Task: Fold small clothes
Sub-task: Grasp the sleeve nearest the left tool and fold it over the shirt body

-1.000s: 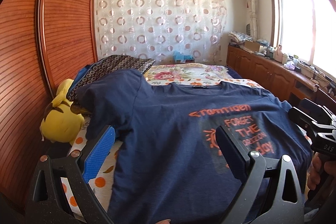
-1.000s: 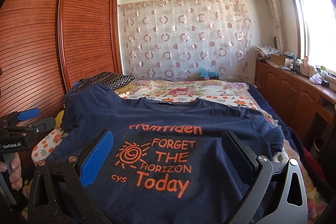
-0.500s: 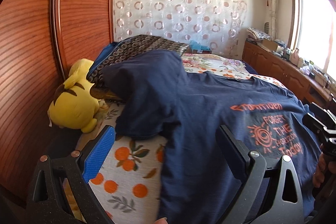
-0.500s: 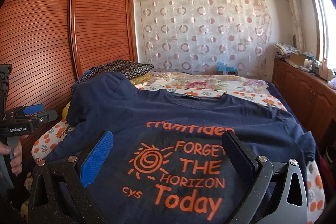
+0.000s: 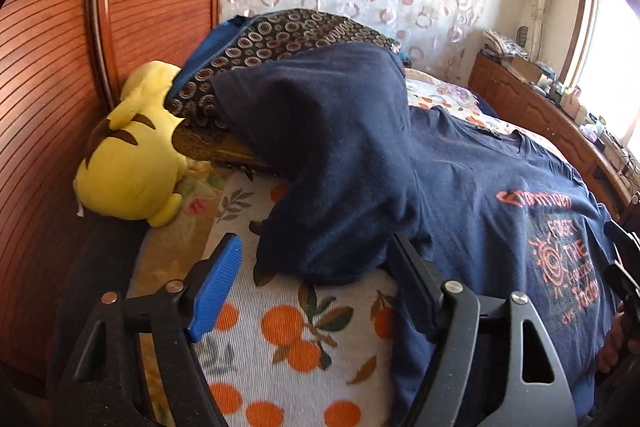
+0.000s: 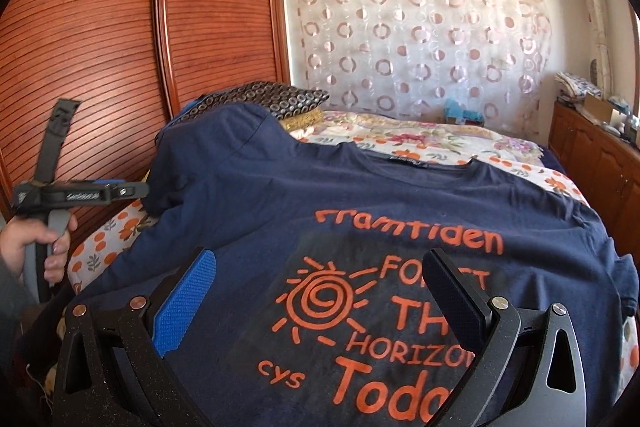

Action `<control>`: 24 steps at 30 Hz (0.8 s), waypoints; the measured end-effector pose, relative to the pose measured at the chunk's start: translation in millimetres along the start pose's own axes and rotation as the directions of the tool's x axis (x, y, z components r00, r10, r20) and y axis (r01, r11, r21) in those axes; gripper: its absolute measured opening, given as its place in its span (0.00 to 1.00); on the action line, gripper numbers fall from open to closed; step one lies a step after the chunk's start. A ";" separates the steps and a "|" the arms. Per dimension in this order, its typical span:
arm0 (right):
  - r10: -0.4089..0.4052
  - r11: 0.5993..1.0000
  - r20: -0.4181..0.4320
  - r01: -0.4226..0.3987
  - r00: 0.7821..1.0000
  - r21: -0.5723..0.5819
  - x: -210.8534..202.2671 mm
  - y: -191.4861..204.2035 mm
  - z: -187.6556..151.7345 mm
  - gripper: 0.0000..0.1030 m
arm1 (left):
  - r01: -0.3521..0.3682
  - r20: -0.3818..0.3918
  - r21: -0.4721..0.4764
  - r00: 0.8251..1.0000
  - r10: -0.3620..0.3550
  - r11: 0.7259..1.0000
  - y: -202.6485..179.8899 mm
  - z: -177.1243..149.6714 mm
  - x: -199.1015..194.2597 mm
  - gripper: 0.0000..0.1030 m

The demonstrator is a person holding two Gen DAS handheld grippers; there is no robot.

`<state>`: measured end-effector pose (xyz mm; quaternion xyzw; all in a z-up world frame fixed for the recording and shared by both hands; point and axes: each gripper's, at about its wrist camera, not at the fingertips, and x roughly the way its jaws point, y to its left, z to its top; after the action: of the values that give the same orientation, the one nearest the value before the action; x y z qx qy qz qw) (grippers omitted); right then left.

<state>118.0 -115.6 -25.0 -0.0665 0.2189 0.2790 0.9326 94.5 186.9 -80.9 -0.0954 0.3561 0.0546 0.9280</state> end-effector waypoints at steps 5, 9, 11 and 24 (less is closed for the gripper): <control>0.040 0.999 -0.066 -0.041 0.997 -0.008 12.9 -3.8 14.0 1.00 | 0.025 -0.027 -0.017 0.999 -0.025 1.000 9.7 7.1 15.5 0.43; 0.037 0.999 -0.068 -0.039 0.997 -0.024 12.5 -3.6 21.5 1.00 | 0.078 -0.024 0.004 0.997 -0.078 0.997 7.6 8.6 13.8 0.17; 0.039 0.999 -0.072 -0.041 0.997 -0.026 12.6 -4.0 21.7 1.00 | 0.080 -0.017 0.020 0.997 -0.079 0.997 3.3 10.9 9.8 0.11; 0.014 1.000 -0.078 -0.016 0.997 -0.025 24.2 0.2 22.2 1.00 | 0.234 0.001 0.194 0.971 -0.239 0.953 -87.4 42.1 -27.9 0.05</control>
<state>144.2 -98.2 -15.9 -0.0876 0.2520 0.2862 0.9203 116.1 109.7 -19.4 -0.0467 0.3344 -0.0902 0.9369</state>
